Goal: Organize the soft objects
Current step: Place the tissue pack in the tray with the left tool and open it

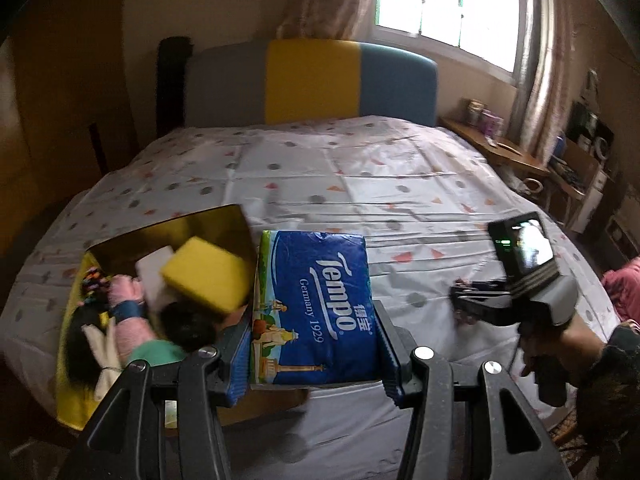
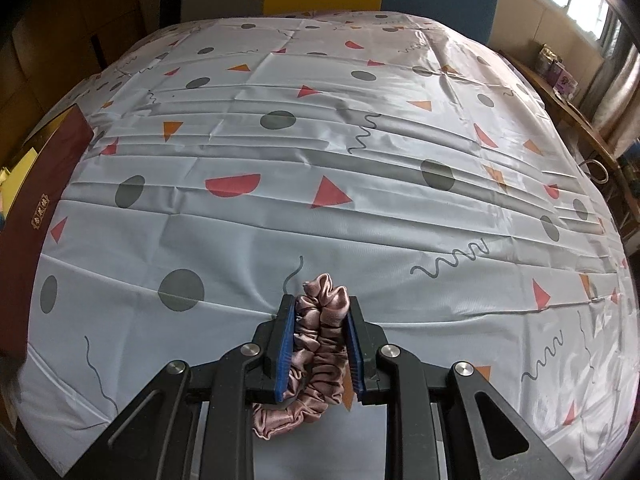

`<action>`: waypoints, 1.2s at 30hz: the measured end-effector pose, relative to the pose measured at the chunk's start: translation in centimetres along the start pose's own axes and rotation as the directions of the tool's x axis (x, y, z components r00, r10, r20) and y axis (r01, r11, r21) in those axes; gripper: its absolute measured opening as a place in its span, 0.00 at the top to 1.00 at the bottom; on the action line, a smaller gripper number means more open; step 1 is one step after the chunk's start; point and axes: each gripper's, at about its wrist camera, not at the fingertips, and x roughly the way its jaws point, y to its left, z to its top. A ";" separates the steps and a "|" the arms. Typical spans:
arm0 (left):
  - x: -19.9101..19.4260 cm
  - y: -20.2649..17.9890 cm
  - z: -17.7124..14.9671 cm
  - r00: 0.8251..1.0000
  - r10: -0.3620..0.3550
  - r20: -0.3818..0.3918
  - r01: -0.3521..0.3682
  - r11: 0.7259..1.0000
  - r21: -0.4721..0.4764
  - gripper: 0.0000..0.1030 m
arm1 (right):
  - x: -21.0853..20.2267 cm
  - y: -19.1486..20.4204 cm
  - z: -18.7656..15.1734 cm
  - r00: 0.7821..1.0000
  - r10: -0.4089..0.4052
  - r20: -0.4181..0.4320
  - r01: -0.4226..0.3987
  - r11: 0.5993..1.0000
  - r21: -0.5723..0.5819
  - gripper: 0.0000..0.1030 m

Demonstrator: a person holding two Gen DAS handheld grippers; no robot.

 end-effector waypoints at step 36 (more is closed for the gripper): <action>2.0 17.9 -3.0 0.993 -0.035 -0.113 -0.030 0.851 -0.525 0.49 | -0.1 0.5 0.0 0.999 -0.034 0.003 0.035 0.998 -0.046 0.78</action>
